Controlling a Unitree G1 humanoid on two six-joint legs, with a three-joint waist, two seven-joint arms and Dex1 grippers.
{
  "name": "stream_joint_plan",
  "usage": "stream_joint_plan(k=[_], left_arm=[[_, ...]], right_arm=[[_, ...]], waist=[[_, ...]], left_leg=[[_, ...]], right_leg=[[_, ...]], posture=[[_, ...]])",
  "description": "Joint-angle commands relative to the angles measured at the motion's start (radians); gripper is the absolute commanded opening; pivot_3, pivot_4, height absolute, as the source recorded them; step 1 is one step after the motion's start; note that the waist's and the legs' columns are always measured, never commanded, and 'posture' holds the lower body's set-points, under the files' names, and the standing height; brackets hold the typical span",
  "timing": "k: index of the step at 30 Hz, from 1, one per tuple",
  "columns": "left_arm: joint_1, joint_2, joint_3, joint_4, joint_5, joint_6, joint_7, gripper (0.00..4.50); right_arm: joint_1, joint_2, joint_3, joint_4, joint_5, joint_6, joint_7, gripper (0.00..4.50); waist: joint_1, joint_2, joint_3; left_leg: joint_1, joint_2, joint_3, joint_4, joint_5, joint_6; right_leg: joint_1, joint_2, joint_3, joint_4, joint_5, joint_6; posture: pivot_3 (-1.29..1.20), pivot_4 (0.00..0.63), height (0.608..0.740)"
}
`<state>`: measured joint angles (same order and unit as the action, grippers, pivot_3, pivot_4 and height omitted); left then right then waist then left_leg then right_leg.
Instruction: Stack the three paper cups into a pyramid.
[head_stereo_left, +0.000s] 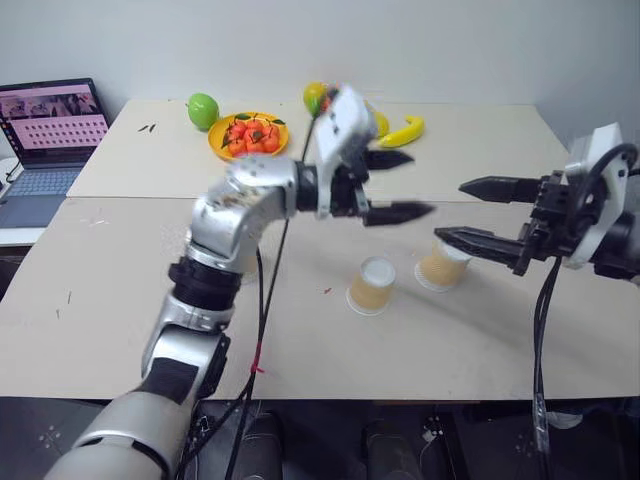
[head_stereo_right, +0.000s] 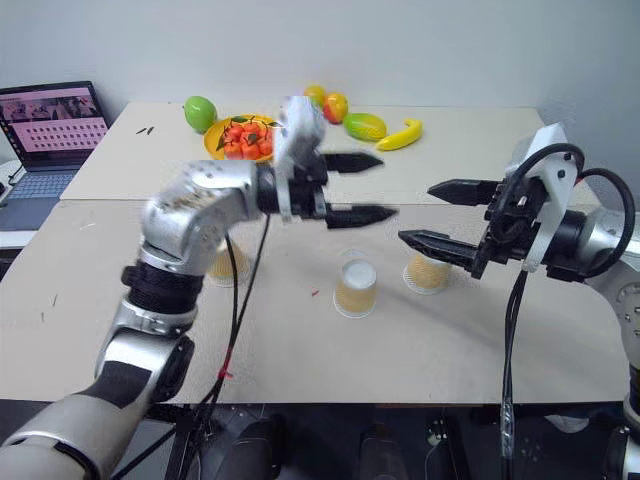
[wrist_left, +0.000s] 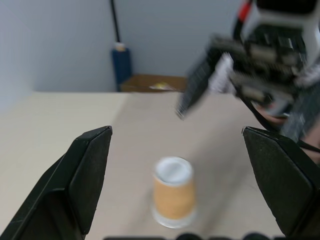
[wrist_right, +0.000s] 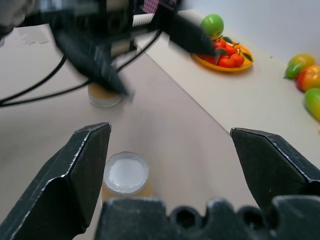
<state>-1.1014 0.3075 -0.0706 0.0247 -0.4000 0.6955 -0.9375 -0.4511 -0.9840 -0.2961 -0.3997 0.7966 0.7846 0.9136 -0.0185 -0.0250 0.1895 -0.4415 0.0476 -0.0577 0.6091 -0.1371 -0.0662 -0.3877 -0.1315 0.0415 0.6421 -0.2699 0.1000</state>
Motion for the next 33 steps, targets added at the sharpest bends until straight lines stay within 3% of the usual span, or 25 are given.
stream_joint_plan(k=[1,7,14,16,19,23,28,33], left_arm=[[-0.051,0.086,0.084,-0.069,-0.015,0.068,0.068,4.44],[-0.009,0.296,0.246,-0.299,-0.097,0.385,0.202,4.44],[0.340,0.490,0.461,-0.621,-0.194,0.561,0.225,4.44],[0.493,0.481,0.554,-0.736,-0.248,0.585,0.220,4.44],[0.714,0.505,0.580,-0.867,-0.253,0.523,0.201,4.44],[0.987,0.403,0.635,-0.959,-0.239,0.441,0.243,4.44],[1.184,0.299,0.635,-0.926,-0.153,0.230,0.290,4.44],[1.255,0.198,0.597,-0.815,-0.028,-0.024,0.358,4.44]], right_arm=[[-0.037,0.001,0.015,0.018,-0.023,-0.055,0.028,4.50],[-0.117,0.028,0.120,0.114,-0.075,-0.112,0.102,4.50],[-0.205,-0.009,0.194,0.261,-0.132,-0.171,0.290,4.50],[-0.242,-0.016,0.220,0.318,-0.152,-0.192,0.354,4.50],[-0.290,-0.012,0.252,0.387,-0.184,-0.220,0.421,4.50],[-0.358,0.011,0.288,0.460,-0.214,-0.233,0.479,4.50],[-0.392,0.021,0.297,0.497,-0.236,-0.235,0.512,4.50],[-0.403,0.009,0.290,0.505,-0.248,-0.227,0.529,4.50]], waist=[[0.000,0.000,0.000],[-0.018,0.000,0.001],[-0.025,0.000,0.001],[-0.026,-0.001,0.002],[-0.025,-0.002,0.002],[-0.020,-0.002,0.002],[-0.016,-0.002,0.002],[-0.005,-0.002,0.002]], left_leg=[[0.000,0.000,0.000,0.000,0.000,0.000],[0.000,0.000,0.000,-0.001,0.000,0.000],[0.000,0.000,0.001,-0.001,0.000,0.000],[0.000,0.000,0.000,-0.001,0.000,0.000],[0.001,0.001,0.001,-0.001,0.000,0.000],[0.001,0.001,0.001,-0.001,0.000,-0.001],[0.001,0.001,0.000,0.000,0.000,-0.001],[0.001,0.001,0.001,0.000,0.000,-0.001]], right_leg=[[0.000,0.000,0.000,0.000,0.000,0.000],[-0.001,0.000,0.000,0.000,0.000,0.000],[-0.001,0.000,0.001,0.001,0.000,0.000],[-0.001,0.000,0.000,0.002,0.000,0.000],[-0.001,0.000,0.001,0.000,0.000,-0.001],[0.000,0.001,0.002,0.001,0.000,-0.002],[0.000,0.002,0.001,0.001,0.001,-0.003],[0.000,0.002,0.001,0.001,0.001,-0.004]], posture=[[0.00,0.150,0.732],[0.00,0.150,0.732],[0.00,0.150,0.732],[0.00,0.150,0.732],[0.00,0.150,0.732],[0.00,0.150,0.732],[0.00,0.150,0.732],[0.00,0.150,0.732]])
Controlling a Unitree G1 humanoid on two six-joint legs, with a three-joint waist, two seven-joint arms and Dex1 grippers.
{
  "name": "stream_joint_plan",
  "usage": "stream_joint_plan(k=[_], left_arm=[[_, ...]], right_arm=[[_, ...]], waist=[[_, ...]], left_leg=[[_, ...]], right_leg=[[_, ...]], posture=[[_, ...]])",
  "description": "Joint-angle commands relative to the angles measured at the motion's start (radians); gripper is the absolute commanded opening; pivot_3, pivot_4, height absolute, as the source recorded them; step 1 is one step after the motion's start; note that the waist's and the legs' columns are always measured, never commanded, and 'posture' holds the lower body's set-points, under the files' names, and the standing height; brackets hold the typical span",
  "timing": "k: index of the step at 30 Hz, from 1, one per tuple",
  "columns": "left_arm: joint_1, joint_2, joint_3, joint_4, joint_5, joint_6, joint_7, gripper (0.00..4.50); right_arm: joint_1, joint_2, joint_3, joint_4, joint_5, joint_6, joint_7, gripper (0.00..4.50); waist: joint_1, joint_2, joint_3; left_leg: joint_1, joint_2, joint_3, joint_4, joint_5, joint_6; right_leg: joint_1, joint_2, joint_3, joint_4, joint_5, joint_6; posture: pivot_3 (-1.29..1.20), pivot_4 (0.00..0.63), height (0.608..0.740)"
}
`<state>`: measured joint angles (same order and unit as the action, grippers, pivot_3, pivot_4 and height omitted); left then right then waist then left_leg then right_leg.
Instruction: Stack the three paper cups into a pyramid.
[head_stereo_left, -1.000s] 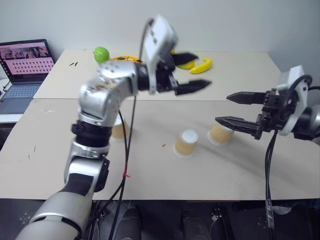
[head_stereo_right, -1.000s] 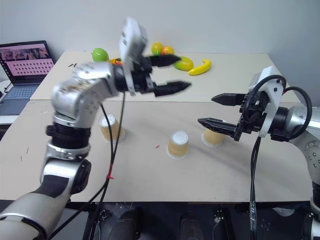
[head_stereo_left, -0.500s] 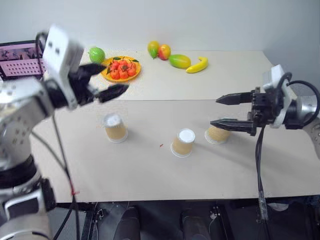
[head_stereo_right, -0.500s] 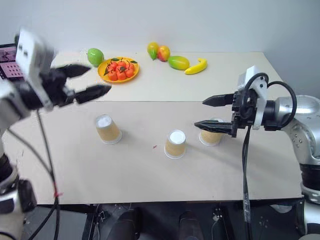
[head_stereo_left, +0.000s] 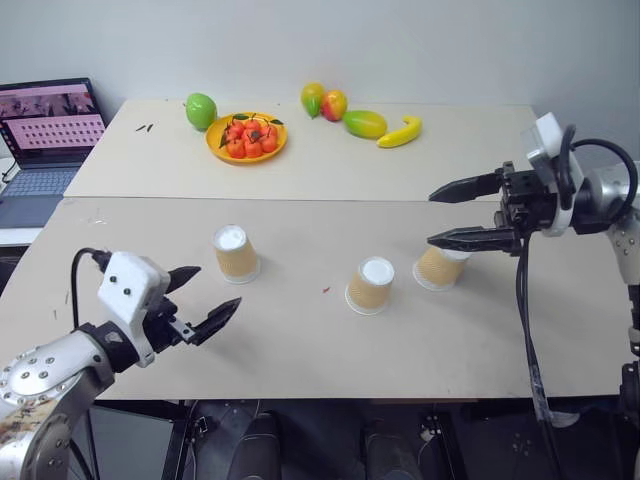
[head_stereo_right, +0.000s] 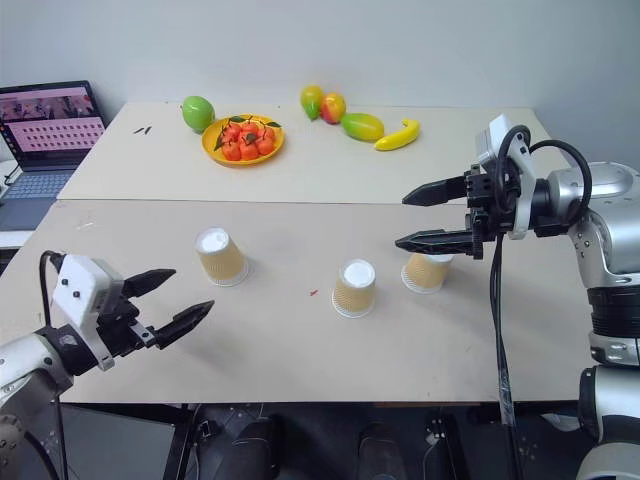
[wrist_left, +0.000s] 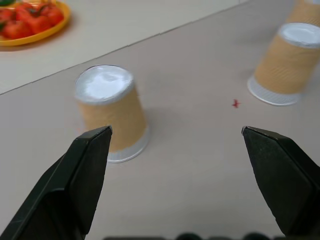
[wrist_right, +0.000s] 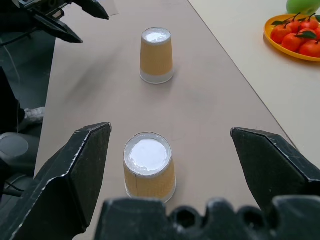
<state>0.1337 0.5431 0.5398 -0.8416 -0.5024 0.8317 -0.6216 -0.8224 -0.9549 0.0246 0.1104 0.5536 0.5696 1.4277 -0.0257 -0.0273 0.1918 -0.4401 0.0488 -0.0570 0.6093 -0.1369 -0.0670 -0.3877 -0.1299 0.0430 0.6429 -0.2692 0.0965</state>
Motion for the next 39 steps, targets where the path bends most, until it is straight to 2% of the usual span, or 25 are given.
stream_joint_plan(k=[1,10,14,18,29,39], left_arm=[[0.028,-0.055,-0.025,0.073,0.092,-0.206,0.048,4.44],[0.032,-0.128,-0.153,0.255,0.210,-0.503,0.079,4.44],[-0.028,-0.137,-0.245,0.416,0.285,-0.609,0.093,4.44],[-0.077,-0.141,-0.285,0.527,0.319,-0.694,0.104,4.44],[-0.140,-0.138,-0.322,0.626,0.291,-0.777,0.085,4.44],[-0.293,-0.162,-0.357,0.742,0.294,-0.796,0.102,4.44]], right_arm=[[-0.032,-0.025,-0.034,-0.007,-0.005,-0.007,0.017,4.50],[-0.039,-0.041,-0.104,-0.020,0.068,0.077,0.008,4.50],[-0.043,-0.027,-0.150,-0.039,0.120,0.129,-0.013,4.50],[-0.047,-0.033,-0.170,-0.083,0.147,0.172,-0.042,4.50],[-0.038,-0.051,-0.205,-0.183,0.187,0.251,-0.123,4.50],[-0.012,-0.069,-0.228,-0.209,0.204,0.251,-0.143,4.50]], waist=[[0.006,0.000,0.000],[0.012,0.000,0.000],[0.015,0.001,0.000],[0.012,0.001,0.000],[0.012,0.001,0.000],[0.013,0.001,0.000]], left_leg=[[0.000,0.000,0.000,0.000,0.000,0.000],[0.000,0.000,0.000,0.000,0.000,0.000],[0.000,0.000,0.000,-0.001,0.000,0.000],[0.000,0.000,0.000,0.000,0.000,0.000],[0.000,0.000,0.000,-0.001,0.000,0.000],[0.000,0.000,0.000,-0.001,0.000,0.000]], right_leg=[[0.000,0.000,0.000,0.000,0.000,0.000],[0.000,0.000,0.000,0.000,0.000,0.000],[0.000,0.000,0.000,0.000,0.000,0.000],[0.000,0.000,0.000,0.000,0.000,0.000],[-0.001,0.000,0.000,0.000,0.000,0.000],[-0.001,0.000,0.000,0.000,0.000,0.000]], posture=[[0.00,0.150,0.732],[0.00,0.150,0.732],[0.00,0.150,0.732],[0.00,0.150,0.732],[0.00,0.150,0.732],[0.00,0.150,0.732]])
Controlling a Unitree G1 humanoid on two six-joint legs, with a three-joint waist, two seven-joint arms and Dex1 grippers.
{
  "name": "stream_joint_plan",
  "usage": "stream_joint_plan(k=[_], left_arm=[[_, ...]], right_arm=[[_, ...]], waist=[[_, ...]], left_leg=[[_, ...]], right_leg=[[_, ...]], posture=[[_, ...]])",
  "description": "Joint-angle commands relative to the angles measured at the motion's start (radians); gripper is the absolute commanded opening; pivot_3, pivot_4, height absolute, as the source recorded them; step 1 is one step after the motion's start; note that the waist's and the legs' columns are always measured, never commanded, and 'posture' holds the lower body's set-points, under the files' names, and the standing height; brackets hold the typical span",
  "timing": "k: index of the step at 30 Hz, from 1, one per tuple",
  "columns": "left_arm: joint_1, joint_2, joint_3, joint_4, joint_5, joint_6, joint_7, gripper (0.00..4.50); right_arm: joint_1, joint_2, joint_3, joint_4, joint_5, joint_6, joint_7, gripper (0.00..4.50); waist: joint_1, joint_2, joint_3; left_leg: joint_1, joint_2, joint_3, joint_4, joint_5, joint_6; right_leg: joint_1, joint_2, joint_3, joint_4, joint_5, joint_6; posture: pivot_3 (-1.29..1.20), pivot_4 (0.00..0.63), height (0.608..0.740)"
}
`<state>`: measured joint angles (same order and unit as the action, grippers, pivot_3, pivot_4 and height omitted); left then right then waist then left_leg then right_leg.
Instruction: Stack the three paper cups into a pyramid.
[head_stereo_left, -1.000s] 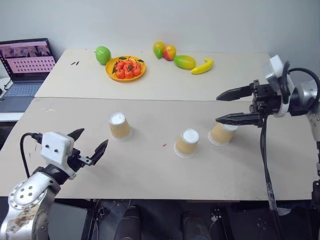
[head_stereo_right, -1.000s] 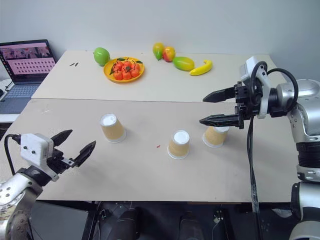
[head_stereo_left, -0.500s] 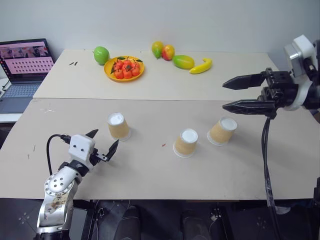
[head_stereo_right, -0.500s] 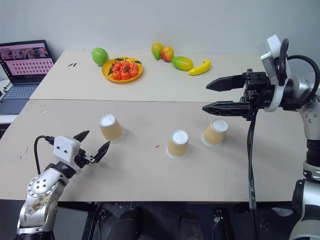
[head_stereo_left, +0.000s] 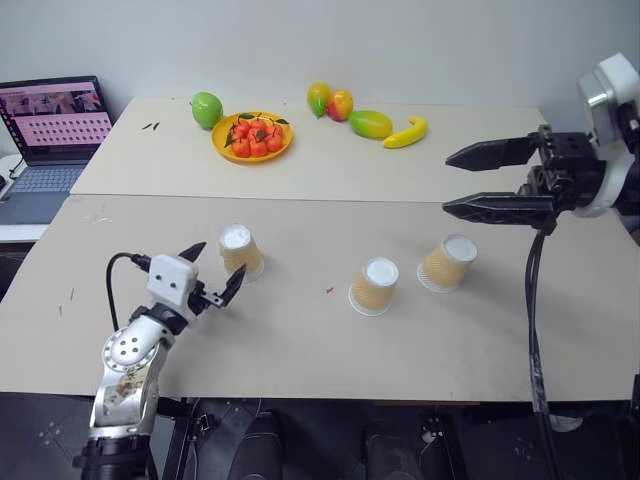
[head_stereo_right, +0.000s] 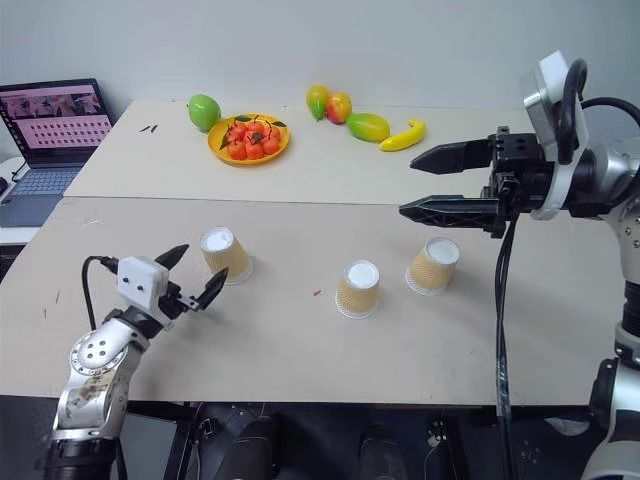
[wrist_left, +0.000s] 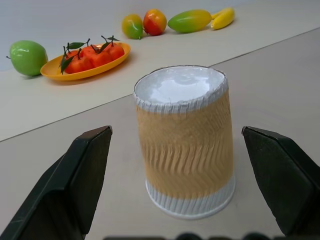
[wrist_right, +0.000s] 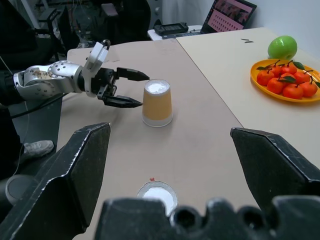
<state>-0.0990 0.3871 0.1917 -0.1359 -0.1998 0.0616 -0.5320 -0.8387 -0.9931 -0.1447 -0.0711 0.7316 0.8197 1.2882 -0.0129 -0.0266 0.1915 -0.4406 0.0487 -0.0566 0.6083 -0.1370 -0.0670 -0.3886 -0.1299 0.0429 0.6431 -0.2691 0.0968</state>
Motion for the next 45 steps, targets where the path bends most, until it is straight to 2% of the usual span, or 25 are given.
stream_joint_plan(k=[1,10,13,16,17,22,29,35,39,45], left_arm=[[-0.082,-0.008,-0.016,0.063,-0.002,-0.030,0.013,4.44],[-0.173,-0.031,-0.049,0.180,0.010,-0.063,0.021,4.44],[-0.179,-0.035,-0.057,0.193,0.005,-0.062,0.018,3.86],[-0.180,-0.035,-0.062,0.185,-0.002,-0.053,0.013,2.88],[-0.180,-0.034,-0.063,0.181,-0.004,-0.048,0.012,2.69],[-0.172,0.011,-0.060,0.044,-0.082,0.040,-0.060,2.69],[-0.146,0.109,-0.121,-0.116,-0.174,0.159,-0.216,2.69],[-0.143,0.129,-0.208,-0.129,-0.190,0.164,-0.331,2.69],[-0.162,0.097,-0.290,-0.085,-0.193,0.136,-0.411,2.69],[-0.208,0.061,-0.351,0.001,-0.164,0.076,-0.475,2.69]], right_arm=[[0.011,-0.033,-0.064,-0.029,0.026,-0.002,-0.004,4.50],[0.063,-0.054,-0.105,-0.054,0.036,-0.010,-0.012,4.50],[0.075,-0.059,-0.114,-0.062,0.041,-0.012,-0.018,4.50],[0.086,-0.063,-0.119,-0.065,0.045,-0.014,-0.020,4.50],[0.089,-0.064,-0.121,-0.066,0.047,-0.015,-0.021,4.50],[0.112,-0.060,-0.122,-0.058,0.043,-0.033,-0.020,4.50],[0.132,-0.042,-0.114,-0.058,0.039,-0.054,-0.034,4.50],[0.124,-0.042,-0.109,-0.072,0.051,-0.033,-0.056,4.50],[0.121,-0.060,-0.122,-0.104,0.073,0.003,-0.087,4.50],[0.132,-0.094,-0.145,-0.123,0.092,0.028,-0.102,4.50]], waist=[[0.001,0.000,0.000],[-0.002,0.000,0.000],[-0.001,0.000,0.000],[-0.001,0.000,0.000],[-0.001,0.000,0.000],[-0.001,0.000,0.000],[-0.001,0.000,0.000],[-0.001,0.000,0.000],[-0.001,0.000,0.000],[0.000,0.000,0.000]], left_leg=[[0.000,0.000,0.000,0.000,0.000,0.000],[0.000,0.000,0.000,0.000,0.000,0.000],[0.000,0.000,0.000,0.000,0.000,0.000],[0.000,0.000,0.000,0.000,0.000,0.000],[0.000,0.000,0.000,0.000,0.000,0.000],[0.000,0.000,0.000,0.000,0.000,0.000],[0.000,0.000,0.000,0.000,0.000,0.000],[0.000,0.000,0.000,0.000,0.000,0.000],[0.000,0.000,0.000,0.000,0.000,0.000],[0.000,0.000,0.000,0.000,0.000,0.000]], right_leg=[[0.000,0.000,0.000,0.000,0.000,0.000],[0.000,0.000,0.000,0.000,0.000,0.000],[0.000,0.000,0.000,0.000,0.000,0.000],[0.000,0.000,0.000,0.000,0.000,0.000],[0.000,0.000,0.000,0.000,0.000,0.000],[0.000,0.000,0.000,0.000,0.000,0.000],[0.000,0.000,0.000,0.000,0.000,0.000],[0.000,0.000,0.000,0.000,0.000,0.000],[0.000,0.000,0.000,-0.001,0.000,0.000],[0.000,0.000,0.000,0.000,0.000,0.000]], posture=[[0.00,0.150,0.732],[0.00,0.150,0.732],[0.00,0.150,0.732],[0.00,0.150,0.732],[0.00,0.150,0.732],[0.00,0.150,0.732],[0.00,0.150,0.732],[0.00,0.150,0.732],[0.00,0.150,0.732],[0.00,0.150,0.732]])
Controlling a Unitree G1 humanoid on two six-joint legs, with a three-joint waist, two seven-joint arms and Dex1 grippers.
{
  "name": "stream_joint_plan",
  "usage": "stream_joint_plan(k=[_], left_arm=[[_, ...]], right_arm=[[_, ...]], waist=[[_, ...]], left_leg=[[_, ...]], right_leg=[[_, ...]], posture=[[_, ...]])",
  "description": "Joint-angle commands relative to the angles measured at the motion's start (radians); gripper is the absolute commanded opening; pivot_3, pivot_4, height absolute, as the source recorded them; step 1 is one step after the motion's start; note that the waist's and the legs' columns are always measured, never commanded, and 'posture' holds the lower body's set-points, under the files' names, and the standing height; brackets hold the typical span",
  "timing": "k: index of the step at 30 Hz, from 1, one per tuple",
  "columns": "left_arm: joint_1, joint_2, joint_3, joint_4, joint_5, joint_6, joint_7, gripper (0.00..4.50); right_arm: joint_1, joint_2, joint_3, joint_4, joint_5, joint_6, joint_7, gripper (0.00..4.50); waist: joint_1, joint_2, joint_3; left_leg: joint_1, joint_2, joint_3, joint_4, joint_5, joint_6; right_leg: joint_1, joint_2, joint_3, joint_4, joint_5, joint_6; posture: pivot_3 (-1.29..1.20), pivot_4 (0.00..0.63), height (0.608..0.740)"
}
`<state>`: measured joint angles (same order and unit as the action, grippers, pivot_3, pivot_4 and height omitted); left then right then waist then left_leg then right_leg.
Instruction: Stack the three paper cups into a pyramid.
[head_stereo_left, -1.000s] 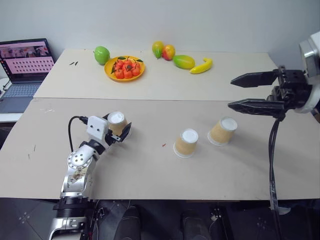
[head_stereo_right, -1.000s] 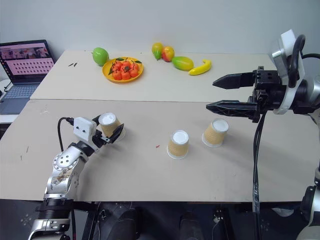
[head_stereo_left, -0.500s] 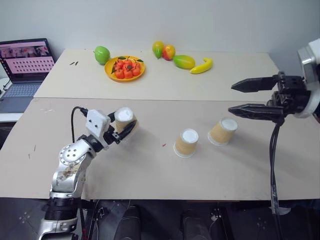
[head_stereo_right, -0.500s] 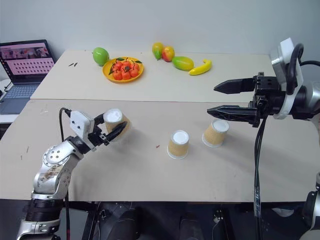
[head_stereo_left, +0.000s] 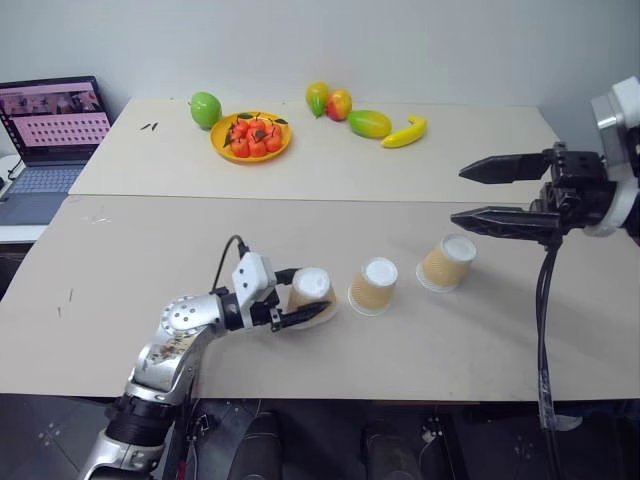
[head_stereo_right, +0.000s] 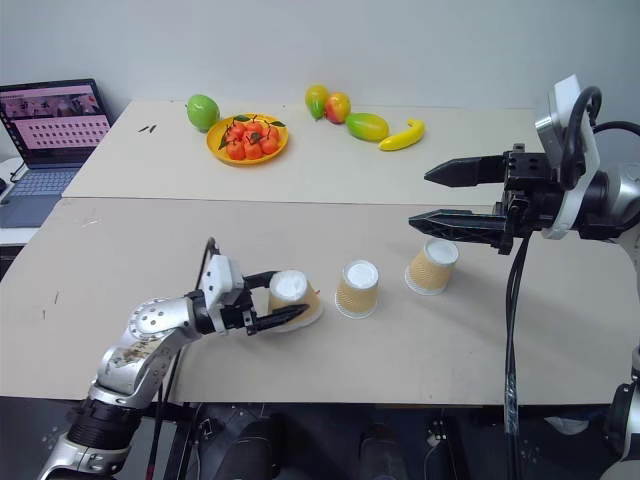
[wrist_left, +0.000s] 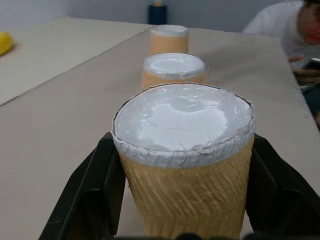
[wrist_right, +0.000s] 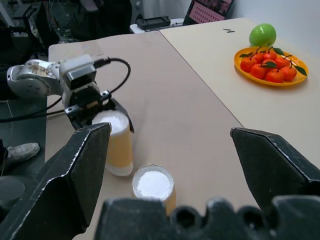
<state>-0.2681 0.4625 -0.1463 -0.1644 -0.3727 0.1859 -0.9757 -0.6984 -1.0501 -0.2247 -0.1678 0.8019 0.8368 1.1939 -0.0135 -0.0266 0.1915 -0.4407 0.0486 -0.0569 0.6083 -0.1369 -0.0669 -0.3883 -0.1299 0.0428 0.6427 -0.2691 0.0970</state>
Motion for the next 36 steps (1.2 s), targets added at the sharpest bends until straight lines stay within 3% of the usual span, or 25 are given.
stream_joint_plan(k=[1,16,33,35,36], left_arm=[[-0.052,-0.022,-0.019,0.050,0.013,-0.057,-0.036,2.69],[-0.155,-0.116,-0.054,0.238,0.073,-0.174,-0.070,2.69],[-0.244,-0.146,-0.039,0.445,0.102,-0.297,-0.103,2.69],[-0.248,-0.151,-0.039,0.457,0.104,-0.304,-0.102,3.61],[-0.249,-0.153,-0.038,0.462,0.103,-0.305,-0.102,3.87]], right_arm=[[-0.002,-0.045,-0.072,-0.030,0.025,0.012,-0.008,4.50],[0.080,-0.108,-0.166,-0.084,0.077,0.046,-0.040,4.50],[0.082,-0.137,-0.180,-0.088,0.101,0.062,-0.065,4.50],[0.086,-0.137,-0.181,-0.089,0.100,0.059,-0.063,4.50],[0.088,-0.137,-0.182,-0.089,0.100,0.059,-0.062,4.50]], waist=[[0.000,0.000,0.000],[0.001,0.000,0.000],[0.000,0.000,0.000],[0.000,0.000,0.000],[0.000,0.000,0.000]], left_leg=[[0.000,0.000,0.000,0.000,0.000,0.000],[0.000,0.000,0.000,0.001,0.000,0.000],[0.000,0.000,0.000,0.000,0.000,0.000],[0.000,0.000,0.000,0.000,0.000,0.000],[0.000,0.000,0.000,0.001,0.000,0.000]], right_leg=[[0.000,0.000,0.000,0.000,0.000,0.000],[0.000,0.000,0.000,0.000,0.000,0.000],[0.000,0.000,0.000,0.000,0.000,0.000],[0.000,0.000,0.000,0.000,0.000,0.000],[0.000,0.000,0.000,0.000,0.000,0.000]], posture=[[0.00,0.150,0.732],[0.00,0.150,0.732],[0.00,0.150,0.732],[0.00,0.150,0.732],[0.00,0.150,0.732]])
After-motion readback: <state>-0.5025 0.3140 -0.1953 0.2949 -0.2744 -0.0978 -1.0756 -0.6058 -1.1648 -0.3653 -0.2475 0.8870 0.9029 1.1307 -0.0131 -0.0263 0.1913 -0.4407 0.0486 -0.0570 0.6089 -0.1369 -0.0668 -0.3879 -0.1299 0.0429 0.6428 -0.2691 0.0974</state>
